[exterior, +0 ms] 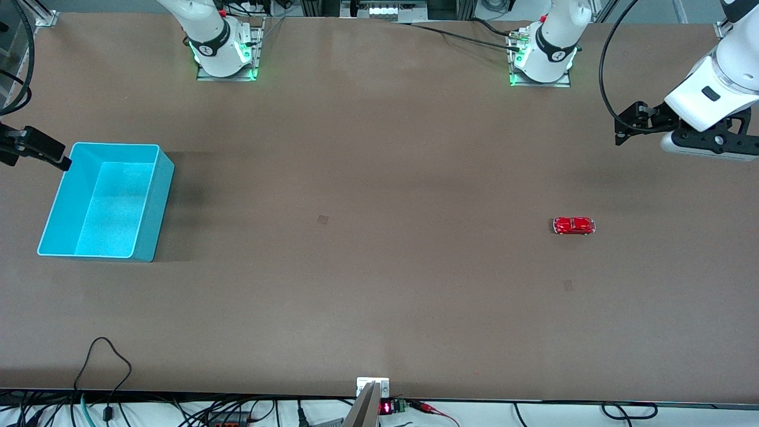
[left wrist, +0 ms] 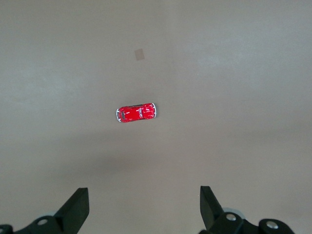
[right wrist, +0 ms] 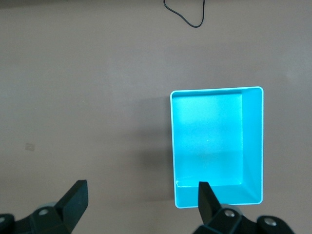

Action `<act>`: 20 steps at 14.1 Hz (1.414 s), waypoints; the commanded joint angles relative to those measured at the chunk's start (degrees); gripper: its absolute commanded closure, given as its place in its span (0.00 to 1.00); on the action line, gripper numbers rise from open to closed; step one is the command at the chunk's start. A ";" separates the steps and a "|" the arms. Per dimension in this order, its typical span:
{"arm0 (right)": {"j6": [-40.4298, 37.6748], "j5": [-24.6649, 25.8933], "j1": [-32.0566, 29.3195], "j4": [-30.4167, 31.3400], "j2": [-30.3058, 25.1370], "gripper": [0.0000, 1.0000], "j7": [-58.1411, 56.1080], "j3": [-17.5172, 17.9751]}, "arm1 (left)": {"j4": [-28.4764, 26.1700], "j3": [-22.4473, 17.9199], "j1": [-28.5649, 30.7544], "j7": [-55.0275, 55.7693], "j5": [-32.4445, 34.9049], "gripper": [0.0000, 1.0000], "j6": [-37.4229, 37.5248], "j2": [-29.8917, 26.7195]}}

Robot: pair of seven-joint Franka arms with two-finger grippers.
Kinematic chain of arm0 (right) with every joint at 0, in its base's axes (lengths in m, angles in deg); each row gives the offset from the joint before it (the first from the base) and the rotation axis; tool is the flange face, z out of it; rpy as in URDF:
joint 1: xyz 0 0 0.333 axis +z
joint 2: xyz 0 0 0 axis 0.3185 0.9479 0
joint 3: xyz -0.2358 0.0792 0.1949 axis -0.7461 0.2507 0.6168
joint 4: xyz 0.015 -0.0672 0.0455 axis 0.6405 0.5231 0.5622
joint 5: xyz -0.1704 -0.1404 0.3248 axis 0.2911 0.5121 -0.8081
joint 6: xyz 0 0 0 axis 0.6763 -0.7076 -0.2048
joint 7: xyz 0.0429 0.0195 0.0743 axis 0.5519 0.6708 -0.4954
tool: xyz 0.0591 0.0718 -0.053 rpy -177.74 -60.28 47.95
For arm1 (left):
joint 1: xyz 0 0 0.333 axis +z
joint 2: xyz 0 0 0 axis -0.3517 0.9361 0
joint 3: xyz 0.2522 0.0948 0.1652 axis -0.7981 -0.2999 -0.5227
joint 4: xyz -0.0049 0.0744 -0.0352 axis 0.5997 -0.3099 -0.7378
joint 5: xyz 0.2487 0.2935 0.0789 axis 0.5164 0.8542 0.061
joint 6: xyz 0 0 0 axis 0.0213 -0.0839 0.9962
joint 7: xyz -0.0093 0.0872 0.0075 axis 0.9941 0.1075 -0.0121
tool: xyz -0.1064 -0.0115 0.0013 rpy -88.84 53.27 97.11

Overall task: Wind red beetle toy and store in blue box
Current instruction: 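Move the left gripper over the red toy car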

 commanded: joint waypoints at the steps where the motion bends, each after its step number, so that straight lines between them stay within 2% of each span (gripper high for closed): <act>1: 0.06 0.40 -0.29 0.24 -0.54 0.00 -0.35 0.39 | 1.87 -0.39 -0.42 -0.56 1.08 0.00 1.47 0.73; 8: -0.21 -0.04 -0.55 0.33 0.42 0.00 -0.35 0.39 | 1.87 -0.82 -0.33 -0.56 1.00 0.00 1.56 0.82; 13: -0.56 0.40 -0.55 0.77 6.04 0.00 -1.41 0.39 | 1.96 -0.83 -0.16 -0.74 0.56 0.00 1.47 1.25; 20: -3.72 0.84 -0.11 0.86 7.02 0.00 -0.97 0.48 | 1.78 -0.56 -0.07 -4.15 0.38 0.00 9.03 3.98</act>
